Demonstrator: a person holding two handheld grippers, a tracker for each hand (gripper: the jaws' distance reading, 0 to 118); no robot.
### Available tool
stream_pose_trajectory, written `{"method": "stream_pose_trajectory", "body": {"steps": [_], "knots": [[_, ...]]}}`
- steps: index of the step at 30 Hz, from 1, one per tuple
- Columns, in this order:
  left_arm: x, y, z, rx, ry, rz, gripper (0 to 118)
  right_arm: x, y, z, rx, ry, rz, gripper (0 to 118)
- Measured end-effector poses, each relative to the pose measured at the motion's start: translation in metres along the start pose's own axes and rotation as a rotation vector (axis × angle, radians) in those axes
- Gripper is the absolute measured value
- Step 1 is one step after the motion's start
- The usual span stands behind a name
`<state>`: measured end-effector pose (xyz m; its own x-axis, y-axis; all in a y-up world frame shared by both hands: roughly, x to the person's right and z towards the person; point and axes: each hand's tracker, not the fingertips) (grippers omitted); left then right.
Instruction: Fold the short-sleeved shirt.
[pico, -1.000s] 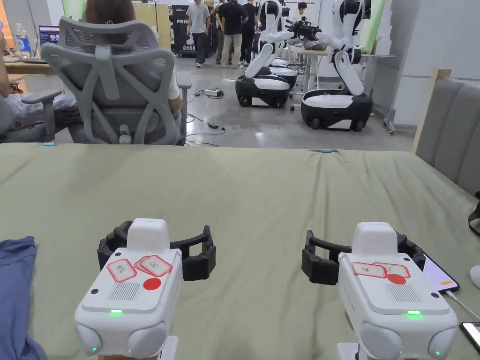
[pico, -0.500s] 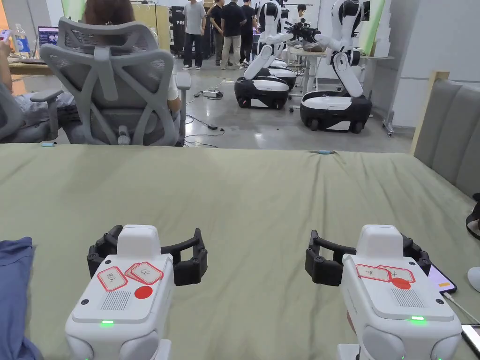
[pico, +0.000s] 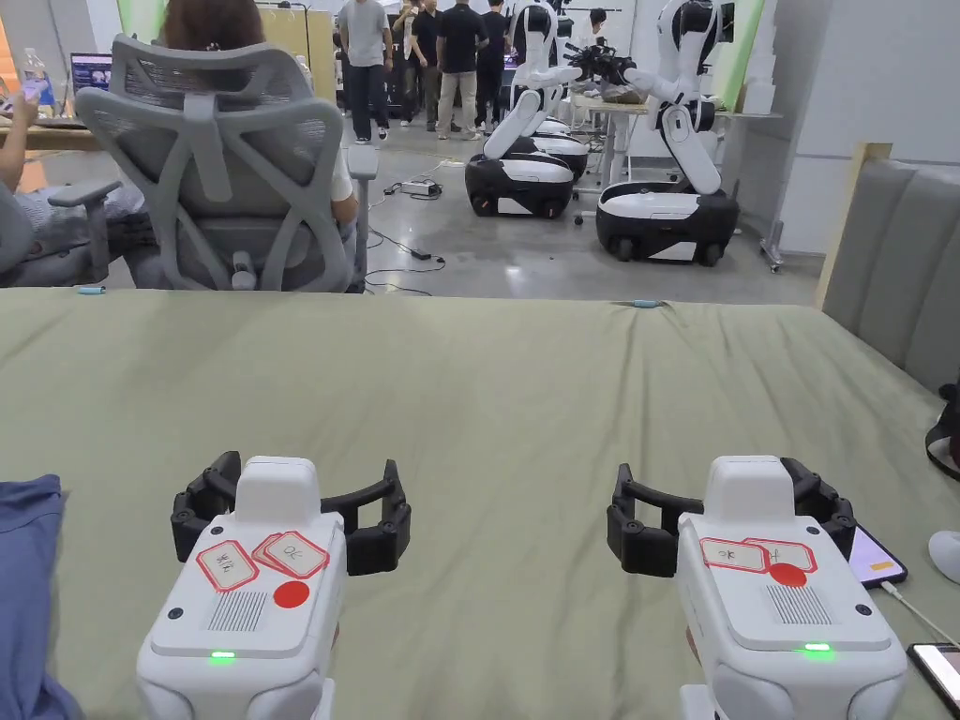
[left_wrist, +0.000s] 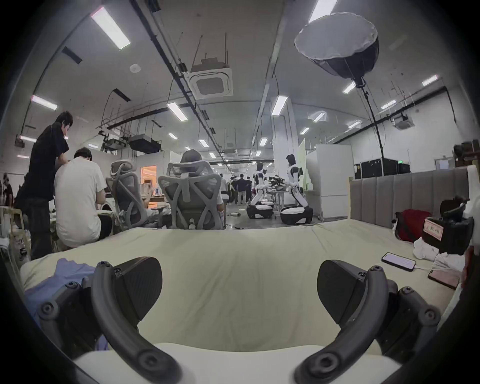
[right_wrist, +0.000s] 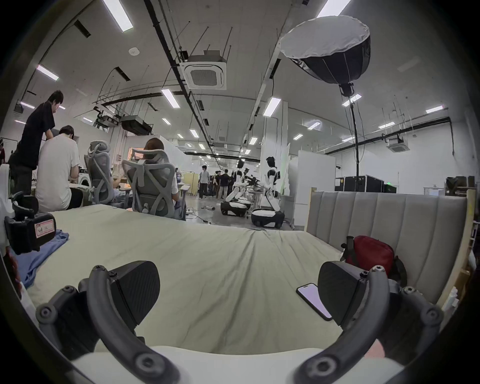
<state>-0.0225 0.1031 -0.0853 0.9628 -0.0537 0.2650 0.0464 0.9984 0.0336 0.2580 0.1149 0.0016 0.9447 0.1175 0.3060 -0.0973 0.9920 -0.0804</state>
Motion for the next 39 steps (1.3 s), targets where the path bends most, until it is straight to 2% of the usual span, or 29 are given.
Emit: {"method": "stream_pose_trajectory", "body": {"steps": [3,7,13,21,23,25,26,27,28,30,39], "knots": [[-0.0028,0.0016,-0.0017,-0.029,-0.005,0.042,118,-0.0010,-0.0014,-0.0031,-0.024,0.001,0.012,118],[-0.0001,0.0007,0.0000,-0.017,0.000,0.018,118,0.0003,-0.0049,-0.0048,-0.035,0.014,-0.016,118],[0.0003,0.0017,-0.0004,-0.030,-0.021,0.037,118,-0.0035,-0.0038,-0.0052,-0.046,0.022,0.013,118],[0.0025,-0.0004,-0.0001,-0.041,-0.023,0.018,116,-0.0044,-0.0025,-0.0037,-0.054,0.036,-0.006,118],[0.0025,-0.0007,0.0008,-0.049,-0.036,0.009,82,-0.0033,-0.0024,-0.0030,-0.058,0.031,-0.014,103],[0.0037,-0.0012,0.0017,-0.037,-0.032,-0.003,64,-0.0021,-0.0026,-0.0019,-0.052,0.031,-0.027,88],[0.0047,-0.0015,0.0008,-0.040,-0.023,-0.016,30,-0.0018,-0.0030,-0.0029,-0.054,0.024,-0.027,60],[0.0051,-0.0010,0.0004,-0.047,-0.019,-0.023,3,-0.0021,-0.0034,-0.0045,-0.061,0.007,-0.017,24],[0.0048,-0.0010,0.0009,-0.047,-0.010,-0.014,0,-0.0025,-0.0032,-0.0042,-0.069,-0.007,-0.001,2],[0.0018,-0.0002,0.0025,-0.052,-0.040,0.024,0,0.0005,-0.0046,-0.0022,-0.072,0.006,-0.004,2],[-0.0027,0.0013,-0.0001,-0.055,0.001,-0.002,0,-0.0014,-0.0039,-0.0032,-0.083,0.015,-0.020,2]]}}
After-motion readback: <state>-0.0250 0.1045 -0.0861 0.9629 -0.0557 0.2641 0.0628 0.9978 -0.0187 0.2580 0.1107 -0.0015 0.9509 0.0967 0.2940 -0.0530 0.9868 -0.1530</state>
